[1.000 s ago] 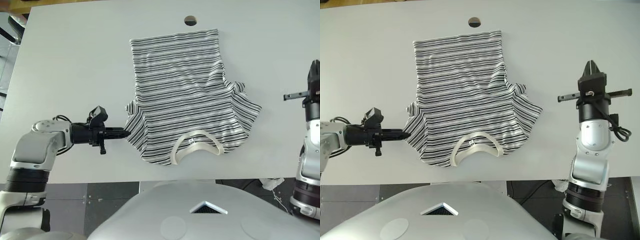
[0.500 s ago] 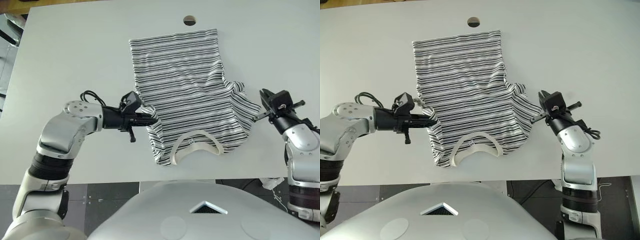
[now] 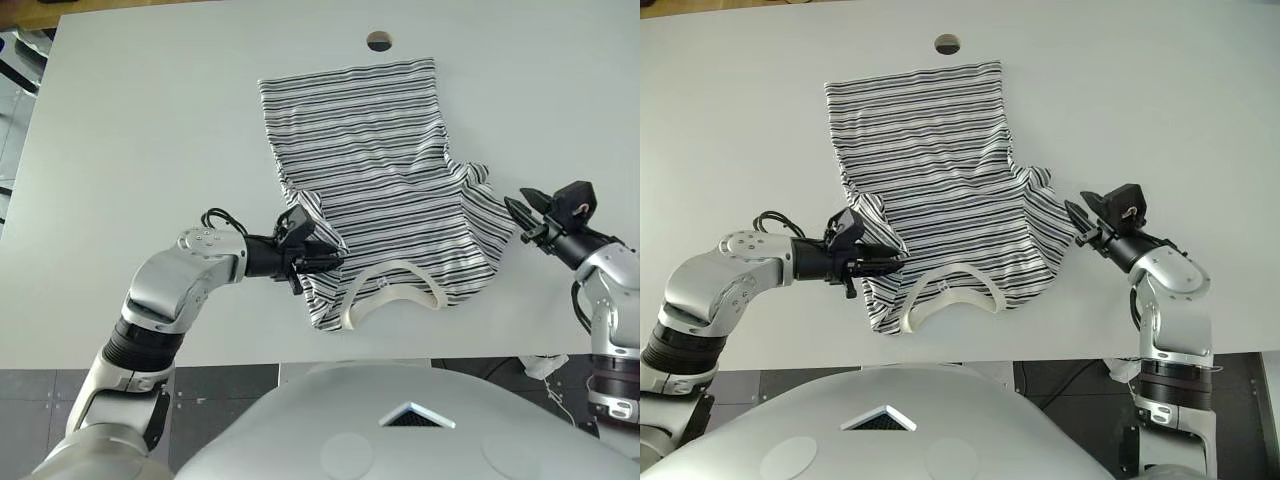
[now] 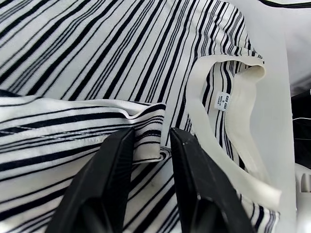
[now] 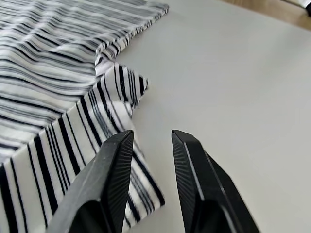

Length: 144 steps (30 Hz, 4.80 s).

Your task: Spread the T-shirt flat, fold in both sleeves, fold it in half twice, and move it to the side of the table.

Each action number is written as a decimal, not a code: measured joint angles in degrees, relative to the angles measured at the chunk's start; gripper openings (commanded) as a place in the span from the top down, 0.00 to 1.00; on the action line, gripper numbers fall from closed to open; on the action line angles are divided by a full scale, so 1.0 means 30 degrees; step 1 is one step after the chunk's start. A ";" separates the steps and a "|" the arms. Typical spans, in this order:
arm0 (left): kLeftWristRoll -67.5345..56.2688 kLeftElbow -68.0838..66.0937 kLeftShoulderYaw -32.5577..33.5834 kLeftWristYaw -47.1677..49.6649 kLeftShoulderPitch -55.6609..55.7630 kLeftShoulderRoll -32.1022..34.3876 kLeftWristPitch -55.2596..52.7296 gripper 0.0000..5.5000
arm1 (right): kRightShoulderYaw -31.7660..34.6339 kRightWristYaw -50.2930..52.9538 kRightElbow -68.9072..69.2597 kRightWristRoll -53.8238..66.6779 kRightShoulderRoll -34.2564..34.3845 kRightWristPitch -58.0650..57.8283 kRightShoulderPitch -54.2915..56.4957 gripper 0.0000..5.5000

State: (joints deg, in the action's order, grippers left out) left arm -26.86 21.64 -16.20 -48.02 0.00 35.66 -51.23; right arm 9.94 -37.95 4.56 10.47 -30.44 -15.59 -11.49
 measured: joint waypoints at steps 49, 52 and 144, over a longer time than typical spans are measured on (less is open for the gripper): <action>0.3053 0.1046 0.3264 0.1309 -0.6521 -0.0343 1.0486 0.51 | -0.9088 -0.0948 0.5241 -0.3603 -0.1486 -0.1976 0.1176 0.74; 0.4600 0.1059 0.2810 0.1279 -0.6548 0.0195 1.1818 0.41 | -0.8488 -0.1232 0.5909 -0.2777 -0.1528 -0.2371 0.0768 0.64; 0.5352 -1.4848 0.4717 0.7157 0.5988 -0.4500 1.2273 0.88 | -0.5910 0.0050 -1.1758 -0.2019 0.0945 0.5746 1.1266 0.76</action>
State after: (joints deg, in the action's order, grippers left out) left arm -10.80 -22.90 -2.05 -26.55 17.96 22.16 -14.41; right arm -7.79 -37.80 -30.71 4.41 -27.60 1.65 22.31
